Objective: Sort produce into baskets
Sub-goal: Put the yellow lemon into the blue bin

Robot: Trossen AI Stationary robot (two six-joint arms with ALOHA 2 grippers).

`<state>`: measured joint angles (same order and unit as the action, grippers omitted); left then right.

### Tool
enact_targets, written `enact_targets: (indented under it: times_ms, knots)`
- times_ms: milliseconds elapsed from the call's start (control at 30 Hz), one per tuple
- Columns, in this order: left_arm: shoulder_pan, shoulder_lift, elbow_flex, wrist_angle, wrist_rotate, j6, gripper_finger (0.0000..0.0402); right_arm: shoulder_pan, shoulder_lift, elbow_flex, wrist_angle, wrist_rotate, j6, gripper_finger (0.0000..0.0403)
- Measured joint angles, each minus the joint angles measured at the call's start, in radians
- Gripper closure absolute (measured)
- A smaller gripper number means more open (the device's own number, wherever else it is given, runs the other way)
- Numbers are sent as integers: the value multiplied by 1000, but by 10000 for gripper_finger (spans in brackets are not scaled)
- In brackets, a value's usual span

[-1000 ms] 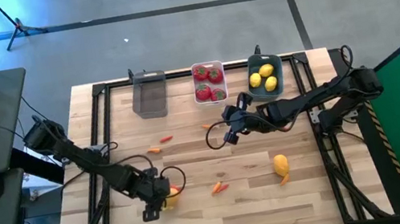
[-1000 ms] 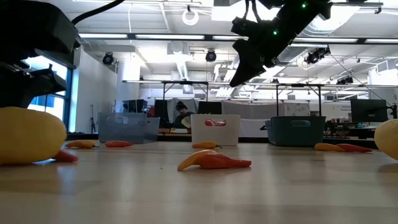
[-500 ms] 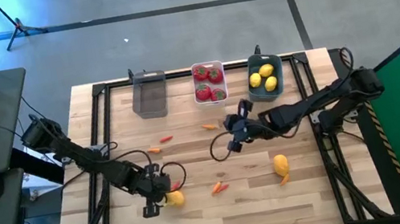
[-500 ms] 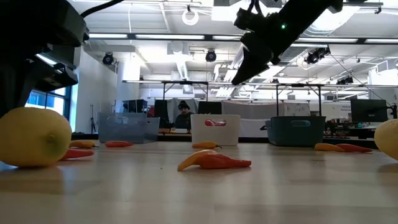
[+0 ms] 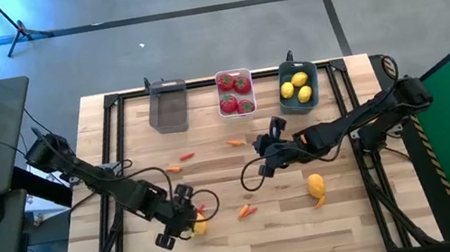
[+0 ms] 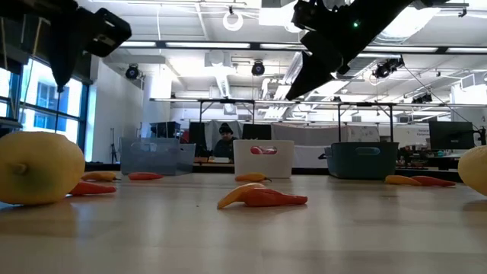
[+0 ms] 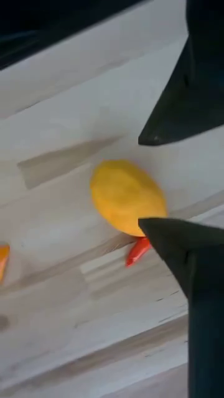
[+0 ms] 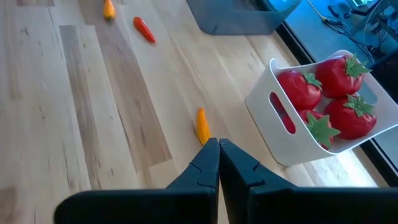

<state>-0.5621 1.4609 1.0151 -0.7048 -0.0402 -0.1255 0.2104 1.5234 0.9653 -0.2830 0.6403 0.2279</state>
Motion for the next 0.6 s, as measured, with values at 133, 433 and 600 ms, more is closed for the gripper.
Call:
enact_targets:
  times_ms: [133,433,600]
  knots:
    - [5,54,1,2,-2,148,160,0,0,0,-17,0,0,403]
    - [0,173,27,14,-24,462,126,0,0,0,-47,2,19,403]
    - [15,222,30,31,-33,554,126,0,0,0,-50,2,37,403]
